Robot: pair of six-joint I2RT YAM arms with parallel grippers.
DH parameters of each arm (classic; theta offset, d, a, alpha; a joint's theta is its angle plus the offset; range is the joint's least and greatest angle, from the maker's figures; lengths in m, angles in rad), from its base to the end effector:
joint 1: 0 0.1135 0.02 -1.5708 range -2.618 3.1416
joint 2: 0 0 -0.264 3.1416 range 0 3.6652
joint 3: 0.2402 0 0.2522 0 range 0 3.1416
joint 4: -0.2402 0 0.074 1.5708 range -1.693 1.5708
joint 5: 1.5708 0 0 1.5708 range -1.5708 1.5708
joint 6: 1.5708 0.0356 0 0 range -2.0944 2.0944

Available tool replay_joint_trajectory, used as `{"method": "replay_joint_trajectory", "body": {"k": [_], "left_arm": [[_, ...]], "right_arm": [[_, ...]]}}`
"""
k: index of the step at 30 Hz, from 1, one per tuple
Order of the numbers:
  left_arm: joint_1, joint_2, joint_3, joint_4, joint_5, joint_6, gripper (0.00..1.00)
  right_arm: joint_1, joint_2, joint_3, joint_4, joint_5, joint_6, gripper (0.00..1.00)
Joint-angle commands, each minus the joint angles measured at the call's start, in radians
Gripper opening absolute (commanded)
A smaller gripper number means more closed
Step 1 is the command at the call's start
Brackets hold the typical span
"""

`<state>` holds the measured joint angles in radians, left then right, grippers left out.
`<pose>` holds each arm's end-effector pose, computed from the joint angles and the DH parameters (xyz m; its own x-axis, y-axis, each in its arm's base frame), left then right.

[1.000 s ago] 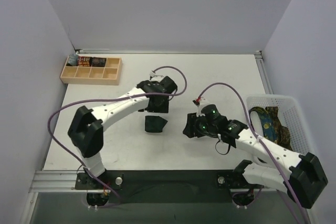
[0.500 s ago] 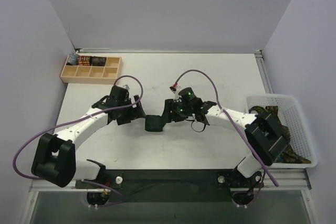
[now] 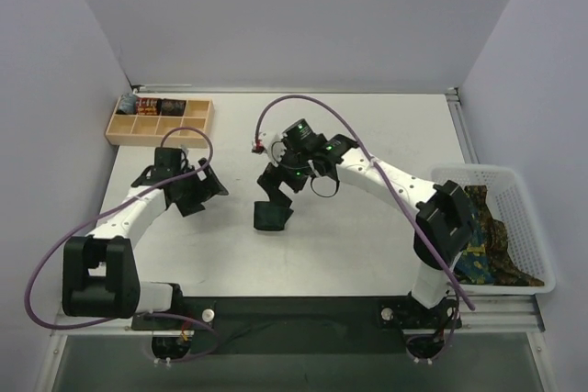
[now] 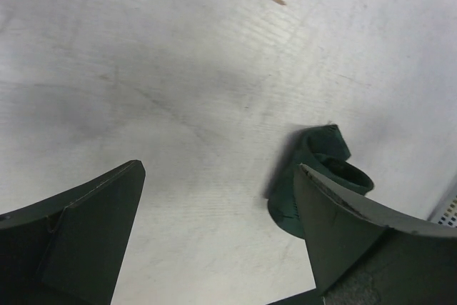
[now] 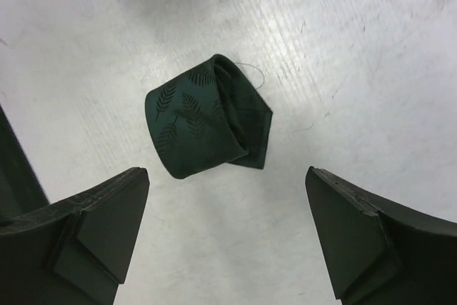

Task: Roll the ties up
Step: Roll the tie

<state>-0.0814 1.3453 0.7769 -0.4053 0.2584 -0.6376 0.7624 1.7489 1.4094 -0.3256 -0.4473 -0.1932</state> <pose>0.2591 -0.0303 0.1999 -0.7943 -0.5126 -0.3260 -0.3124 0.8049 -0.5045 0.2795 0.2882 0.2828 -0.2712 -0.4984 -0.8235 -0.9384 0.3274 0.1109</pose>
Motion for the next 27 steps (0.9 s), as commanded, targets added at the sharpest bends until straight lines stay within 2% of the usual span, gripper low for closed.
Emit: {"method": "replay_joint_trajectory", "body": {"k": [1, 5, 10, 17, 27], "left_arm": [[0.026, -0.008, 0.012, -0.084, -0.045, 0.070, 0.97], [0.031, -0.047, -0.010, -0.116, -0.152, 0.093, 0.97], [0.034, -0.095, -0.036, -0.133, -0.220, 0.111, 0.97], [0.034, -0.112, -0.045, -0.133, -0.237, 0.115, 0.97], [0.032, -0.112, -0.048, -0.125, -0.232, 0.116, 0.97]], "right_arm": [[0.064, 0.076, 0.121, -0.243, 0.079, -0.351, 0.98], [0.112, 0.182, 0.225, -0.308, 0.147, -0.446, 1.00], [0.161, 0.283, 0.328, -0.374, 0.176, -0.514, 1.00], [0.196, 0.403, 0.388, -0.411, 0.187, -0.569, 1.00], [0.198, 0.460, 0.399, -0.420, 0.170, -0.575, 0.98]]}}
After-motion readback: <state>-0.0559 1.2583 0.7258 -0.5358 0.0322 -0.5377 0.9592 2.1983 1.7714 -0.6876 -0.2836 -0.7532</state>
